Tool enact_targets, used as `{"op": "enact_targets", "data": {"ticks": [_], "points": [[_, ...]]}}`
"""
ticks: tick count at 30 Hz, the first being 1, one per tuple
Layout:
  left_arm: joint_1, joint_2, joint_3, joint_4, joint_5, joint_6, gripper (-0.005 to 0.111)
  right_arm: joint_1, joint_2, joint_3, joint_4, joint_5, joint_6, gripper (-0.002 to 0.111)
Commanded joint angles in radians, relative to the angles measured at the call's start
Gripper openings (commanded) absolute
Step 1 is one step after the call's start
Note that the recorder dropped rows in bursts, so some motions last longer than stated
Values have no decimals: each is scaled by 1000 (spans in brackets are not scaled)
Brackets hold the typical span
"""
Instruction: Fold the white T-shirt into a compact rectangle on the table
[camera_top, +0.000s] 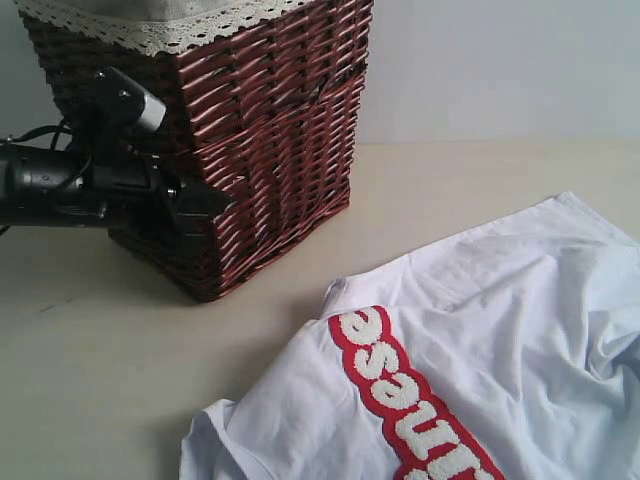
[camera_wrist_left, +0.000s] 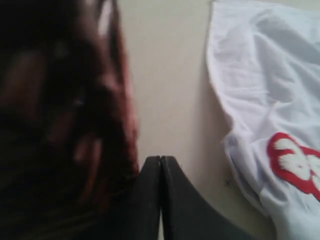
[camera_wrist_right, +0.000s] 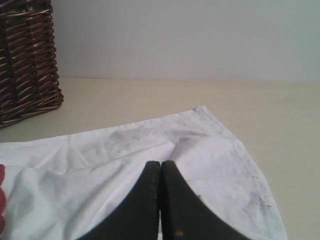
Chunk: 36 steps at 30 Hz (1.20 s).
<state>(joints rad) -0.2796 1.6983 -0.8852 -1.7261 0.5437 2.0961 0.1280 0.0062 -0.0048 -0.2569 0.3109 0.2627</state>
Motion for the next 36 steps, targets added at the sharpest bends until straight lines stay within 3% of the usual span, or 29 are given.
{"op": "enact_targets", "data": {"ticks": [1, 5, 10, 13, 18, 28, 36], "points": [[-5, 65, -84, -18, -82, 2, 0, -3, -6, 5, -3, -5, 2, 0], [-5, 126, -181, -18, -155, 2, 0, -3, -6, 5, -3, -5, 2, 0], [1, 164, -266, -18, -457, -6, 0, -3, -6, 5, -3, -5, 2, 0], [29, 159, -271, -18, -521, -10, 0, -3, -6, 5, -3, -5, 2, 0], [108, 111, -268, -18, -550, -92, 0, -3, -6, 5, -3, -5, 2, 0], [301, 8, -210, -18, -519, -97, 0, -3, -6, 5, -3, -5, 2, 0], [306, 4, -209, -18, -377, -118, 0, -3, -6, 5, -3, -5, 2, 0]]}}
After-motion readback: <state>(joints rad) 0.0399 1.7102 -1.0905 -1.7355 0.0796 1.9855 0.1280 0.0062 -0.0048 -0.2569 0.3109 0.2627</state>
